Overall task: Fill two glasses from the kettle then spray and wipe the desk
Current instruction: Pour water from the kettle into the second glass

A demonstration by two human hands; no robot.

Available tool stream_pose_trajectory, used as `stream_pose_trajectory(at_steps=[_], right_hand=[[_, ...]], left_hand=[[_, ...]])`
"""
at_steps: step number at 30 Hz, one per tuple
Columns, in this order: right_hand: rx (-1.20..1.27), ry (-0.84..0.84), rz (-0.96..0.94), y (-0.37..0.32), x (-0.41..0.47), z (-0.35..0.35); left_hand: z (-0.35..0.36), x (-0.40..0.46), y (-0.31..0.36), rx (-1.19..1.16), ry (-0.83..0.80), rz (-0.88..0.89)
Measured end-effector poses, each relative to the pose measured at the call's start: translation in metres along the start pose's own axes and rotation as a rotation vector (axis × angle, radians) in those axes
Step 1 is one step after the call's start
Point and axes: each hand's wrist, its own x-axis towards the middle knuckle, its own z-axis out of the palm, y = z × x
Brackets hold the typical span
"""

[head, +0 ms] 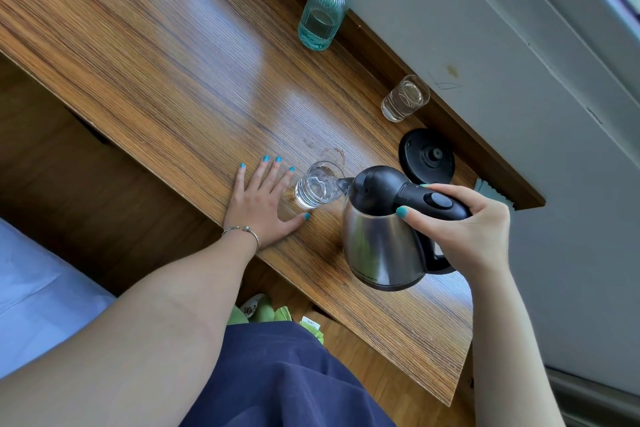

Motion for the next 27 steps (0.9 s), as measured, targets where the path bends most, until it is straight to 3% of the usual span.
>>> stream_pose_trajectory(at_steps=[15,27], right_hand=[[0.003,0.004,0.01,-0.001,-0.002,0.002],[0.152,0.157,-0.021,0.013,-0.02,0.006]], left_hand=[[0.001,0.0,0.0,0.001,-0.001,-0.003],[0.001,0.0,0.0,-0.004,0.011,0.001]])
